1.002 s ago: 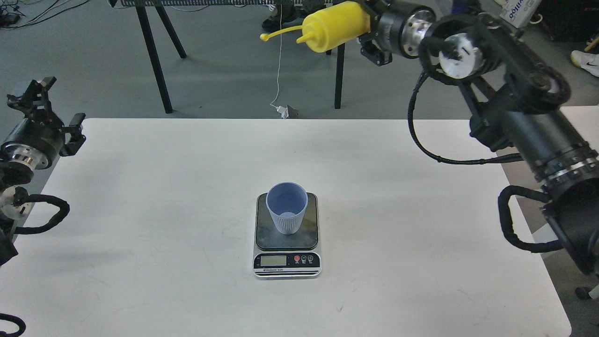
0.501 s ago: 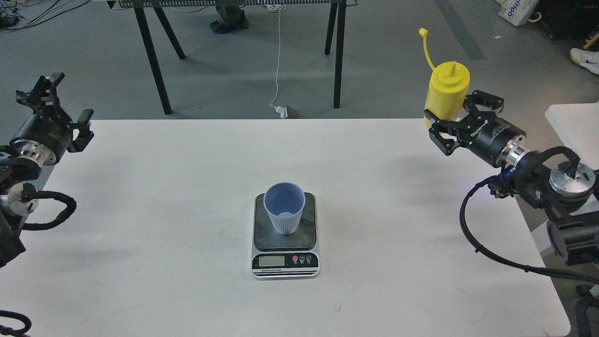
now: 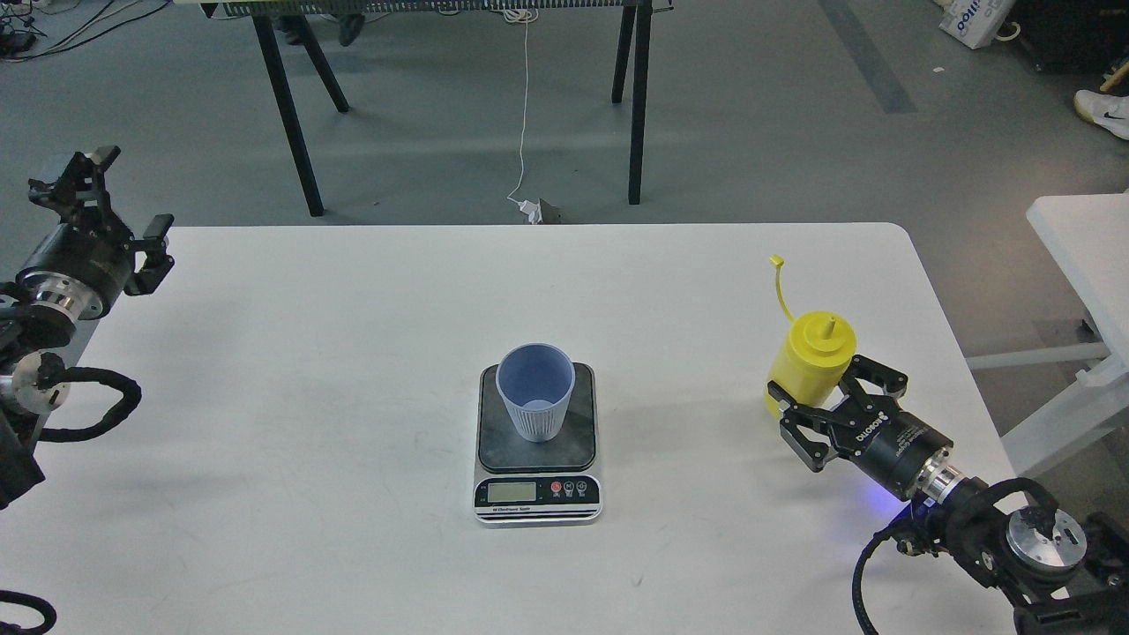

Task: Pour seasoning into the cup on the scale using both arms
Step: 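Set the yellow bottle down on the table and open the right gripper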

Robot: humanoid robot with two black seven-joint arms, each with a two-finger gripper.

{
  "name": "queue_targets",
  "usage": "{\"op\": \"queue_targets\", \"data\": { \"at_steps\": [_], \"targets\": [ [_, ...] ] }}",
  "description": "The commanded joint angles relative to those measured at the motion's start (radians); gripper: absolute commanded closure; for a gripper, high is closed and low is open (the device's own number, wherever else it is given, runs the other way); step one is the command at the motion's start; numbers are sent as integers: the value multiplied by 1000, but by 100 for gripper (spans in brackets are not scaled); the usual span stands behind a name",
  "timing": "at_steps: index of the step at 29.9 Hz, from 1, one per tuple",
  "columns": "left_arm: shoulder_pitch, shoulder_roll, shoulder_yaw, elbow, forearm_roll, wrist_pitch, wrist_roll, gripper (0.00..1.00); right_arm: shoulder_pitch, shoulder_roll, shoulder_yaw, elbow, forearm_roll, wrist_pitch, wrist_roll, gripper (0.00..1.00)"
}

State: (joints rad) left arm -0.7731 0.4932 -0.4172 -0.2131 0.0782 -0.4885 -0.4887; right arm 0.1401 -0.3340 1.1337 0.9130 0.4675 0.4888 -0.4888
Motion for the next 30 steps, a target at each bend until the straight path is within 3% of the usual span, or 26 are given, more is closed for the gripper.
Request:
{"op": "queue_targets", "data": {
  "at_steps": [1, 13, 18, 20, 26, 30],
  "targets": [
    [0, -2, 0, 0, 0, 0, 0, 1, -25, 1, -11, -3, 26, 0, 0, 85],
    [2, -1, 1, 0, 0, 0, 0, 1, -25, 3, -20, -16, 13, 0, 0, 62],
    [2, 1, 1, 0, 0, 0, 0, 1, -24, 4, -23, -52, 13, 0, 0, 45],
    [2, 1, 1, 0, 0, 0, 0, 1, -24, 9, -23, -68, 13, 0, 0, 32],
    [0, 2, 1, 0, 2, 0, 0, 1, -30, 10, -23, -57, 19, 0, 0, 20],
    [0, 1, 1, 0, 2, 0, 0, 1, -36, 1, -18, -33, 22, 0, 0, 19]
  ]
}}
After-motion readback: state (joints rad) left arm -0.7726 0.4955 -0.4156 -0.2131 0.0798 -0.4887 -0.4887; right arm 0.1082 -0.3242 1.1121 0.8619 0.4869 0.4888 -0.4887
